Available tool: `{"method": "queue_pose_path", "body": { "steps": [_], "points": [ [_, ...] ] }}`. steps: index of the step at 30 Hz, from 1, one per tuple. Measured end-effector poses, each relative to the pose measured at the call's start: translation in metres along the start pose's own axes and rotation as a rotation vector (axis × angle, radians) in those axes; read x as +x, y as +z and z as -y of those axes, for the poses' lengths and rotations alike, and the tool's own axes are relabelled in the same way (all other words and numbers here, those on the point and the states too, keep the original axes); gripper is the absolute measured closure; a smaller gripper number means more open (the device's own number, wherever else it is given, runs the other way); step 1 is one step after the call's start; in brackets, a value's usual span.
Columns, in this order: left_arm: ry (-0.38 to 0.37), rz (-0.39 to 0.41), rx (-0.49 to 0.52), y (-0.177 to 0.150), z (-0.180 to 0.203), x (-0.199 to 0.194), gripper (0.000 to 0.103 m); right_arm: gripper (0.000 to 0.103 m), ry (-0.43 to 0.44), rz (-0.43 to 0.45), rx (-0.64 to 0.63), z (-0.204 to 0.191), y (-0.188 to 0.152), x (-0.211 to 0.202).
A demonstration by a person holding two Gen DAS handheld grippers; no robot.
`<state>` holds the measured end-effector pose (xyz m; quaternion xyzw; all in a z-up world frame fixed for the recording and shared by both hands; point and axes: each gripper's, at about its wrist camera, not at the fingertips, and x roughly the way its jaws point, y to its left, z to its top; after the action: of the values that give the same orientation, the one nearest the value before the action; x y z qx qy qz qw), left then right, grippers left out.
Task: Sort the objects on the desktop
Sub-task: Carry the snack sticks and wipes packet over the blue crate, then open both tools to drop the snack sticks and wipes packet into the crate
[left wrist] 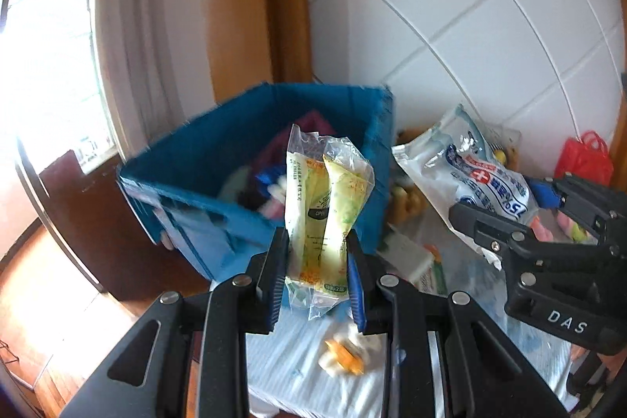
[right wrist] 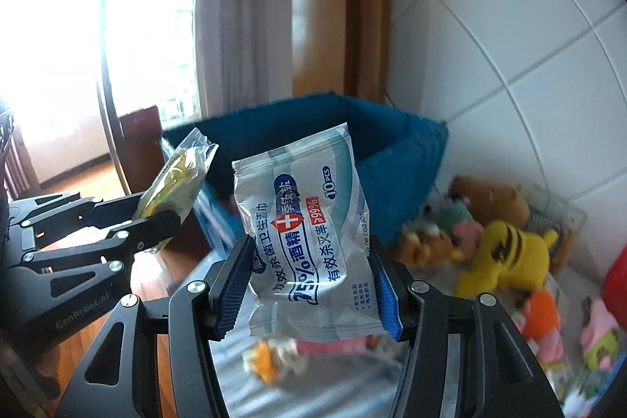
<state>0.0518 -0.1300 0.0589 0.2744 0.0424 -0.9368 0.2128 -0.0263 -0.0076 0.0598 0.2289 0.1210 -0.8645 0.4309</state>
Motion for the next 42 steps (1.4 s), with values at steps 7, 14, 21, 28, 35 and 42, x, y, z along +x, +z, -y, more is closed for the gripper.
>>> {"method": "queue_pose_path", "body": {
  "steps": [7, 14, 21, 28, 35, 42],
  "points": [
    [0.047, 0.028, -0.013, 0.049, -0.076, 0.045, 0.076, 0.047, 0.026, 0.027, 0.01, -0.033, 0.052, 0.062],
    [0.041, -0.101, -0.005, 0.067, -0.121, 0.138, 0.076, 0.047, -0.015, -0.071, 0.032, -0.05, 0.067, 0.147],
    [0.014, -0.195, -0.03, 0.058, -0.141, 0.193, 0.076, 0.047, -0.033, -0.175, 0.03, -0.055, 0.056, 0.194],
    [0.002, -0.224, -0.015, 0.047, -0.138, 0.206, 0.048, 0.037, -0.053, -0.201, 0.033, -0.058, 0.049, 0.206],
    [0.008, -0.198, -0.017, 0.044, -0.138, 0.196, 0.031, 0.024, -0.089, -0.179, 0.022, -0.059, 0.055, 0.199],
    [-0.011, -0.156, -0.032, 0.047, -0.134, 0.166, 0.031, 0.01, -0.108, -0.105, 0.033, -0.057, 0.057, 0.162]
  ]
}}
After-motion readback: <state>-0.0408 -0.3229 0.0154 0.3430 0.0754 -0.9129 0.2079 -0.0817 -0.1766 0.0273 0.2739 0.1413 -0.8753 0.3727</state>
